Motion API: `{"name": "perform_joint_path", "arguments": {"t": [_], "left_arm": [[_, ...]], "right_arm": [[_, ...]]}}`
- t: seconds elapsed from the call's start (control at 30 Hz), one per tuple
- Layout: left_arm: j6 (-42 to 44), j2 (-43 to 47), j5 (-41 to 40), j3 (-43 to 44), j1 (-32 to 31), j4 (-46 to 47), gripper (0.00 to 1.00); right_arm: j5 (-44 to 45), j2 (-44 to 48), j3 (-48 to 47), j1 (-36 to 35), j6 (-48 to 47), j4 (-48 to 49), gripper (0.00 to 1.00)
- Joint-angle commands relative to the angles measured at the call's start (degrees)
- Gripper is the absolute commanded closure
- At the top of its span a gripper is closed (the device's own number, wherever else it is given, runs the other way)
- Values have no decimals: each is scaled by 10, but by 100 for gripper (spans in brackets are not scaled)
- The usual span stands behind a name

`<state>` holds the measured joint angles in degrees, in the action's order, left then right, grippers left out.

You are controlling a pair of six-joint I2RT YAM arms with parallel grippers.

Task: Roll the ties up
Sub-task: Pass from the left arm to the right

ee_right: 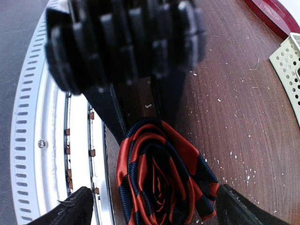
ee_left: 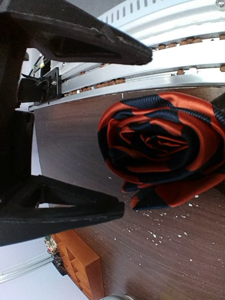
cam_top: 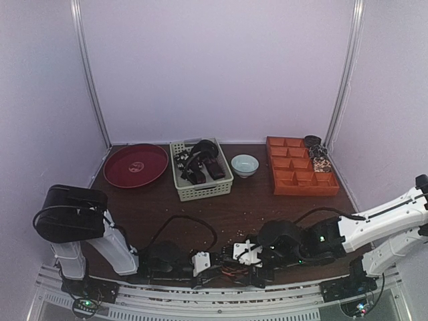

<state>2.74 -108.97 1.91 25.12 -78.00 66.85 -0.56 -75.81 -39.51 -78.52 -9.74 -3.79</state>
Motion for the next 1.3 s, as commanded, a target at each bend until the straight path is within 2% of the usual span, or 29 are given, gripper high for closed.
{"name": "perform_joint_path", "arguments": {"t": [0.0,0.1,0.23,0.4,0.83,0.93,1.13,1.27], "left_arm": [[5,-25,-12,-13,1,42,72],[4,-30,-12,-15,1,50,70],[7,-37,-14,-10,1,45,69],[9,-45,-13,-7,1,43,69],[13,-66,-17,-8,1,49,69],[13,-72,-18,-6,1,50,69],[15,-80,-20,-7,2,55,68],[15,-79,-24,-7,2,56,68]], "right_arm": [[24,-22,-11,-3,-41,32,7],[42,-20,10,-3,-58,78,1],[46,-23,22,-3,-73,109,0],[7,-33,31,1,-84,115,0],[-77,-84,35,64,-108,135,0],[-95,-80,47,77,-106,145,5],[-127,-91,54,89,-104,145,26],[-130,-99,52,93,-103,149,25]]}}
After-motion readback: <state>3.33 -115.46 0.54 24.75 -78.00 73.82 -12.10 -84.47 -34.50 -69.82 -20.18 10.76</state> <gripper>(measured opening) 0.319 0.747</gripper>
